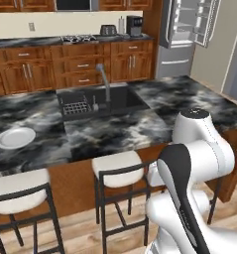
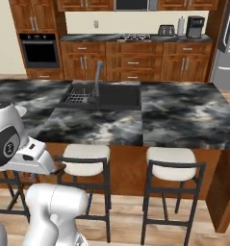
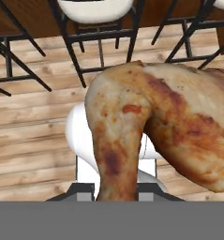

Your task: Take the chicken drumstick from the fridge and place it on the digital scale on the counter by the fridge. Wait a few seconds for a reading, then move it to the plate on the dining counter.

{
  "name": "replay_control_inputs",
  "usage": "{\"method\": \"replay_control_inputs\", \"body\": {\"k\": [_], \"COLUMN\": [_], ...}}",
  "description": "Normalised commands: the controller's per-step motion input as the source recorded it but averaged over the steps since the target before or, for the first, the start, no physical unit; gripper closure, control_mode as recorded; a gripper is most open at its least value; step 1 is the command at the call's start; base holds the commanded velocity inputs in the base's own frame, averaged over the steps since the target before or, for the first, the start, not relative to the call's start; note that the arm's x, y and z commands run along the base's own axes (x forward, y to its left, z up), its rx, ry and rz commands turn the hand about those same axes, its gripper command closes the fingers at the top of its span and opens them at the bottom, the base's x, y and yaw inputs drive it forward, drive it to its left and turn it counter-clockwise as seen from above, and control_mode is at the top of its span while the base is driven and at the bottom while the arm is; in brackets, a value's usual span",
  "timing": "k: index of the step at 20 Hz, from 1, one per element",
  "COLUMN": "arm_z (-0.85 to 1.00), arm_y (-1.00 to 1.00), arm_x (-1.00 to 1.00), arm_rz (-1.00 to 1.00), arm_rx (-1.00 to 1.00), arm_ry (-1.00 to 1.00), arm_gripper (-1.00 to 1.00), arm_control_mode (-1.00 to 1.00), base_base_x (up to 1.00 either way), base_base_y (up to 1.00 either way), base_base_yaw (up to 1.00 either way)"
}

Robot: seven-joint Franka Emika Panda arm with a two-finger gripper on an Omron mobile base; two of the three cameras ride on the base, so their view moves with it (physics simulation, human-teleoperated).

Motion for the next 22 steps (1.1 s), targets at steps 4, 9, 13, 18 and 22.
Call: {"method": "replay_control_inputs", "body": {"k": [4,9,13,18,22], "arm_z": [0.00,0.00,0.00,0.00,0.00], "arm_y": [0.00,0.00,0.00,0.00,0.00], "arm_x": [0.00,0.00,0.00,0.00,0.00], "arm_rz": [0.00,0.00,0.00,0.00,0.00], "arm_rx": [0.00,0.00,0.00,0.00,0.00], "arm_ry": [0.00,0.00,0.00,0.00,0.00], "arm_gripper": [1.00,1.00,1.00,1.00,1.00], "arm_control_mode": [1.00,1.00,1.00,1.00,1.00], "base_base_x": [0.00,0.00,0.12,0.33,0.57], "base_base_y": [1.00,1.00,1.00,0.85,0.48], "base_base_yaw": [-0.11,-0.10,-0.09,-0.03,0.00]}}
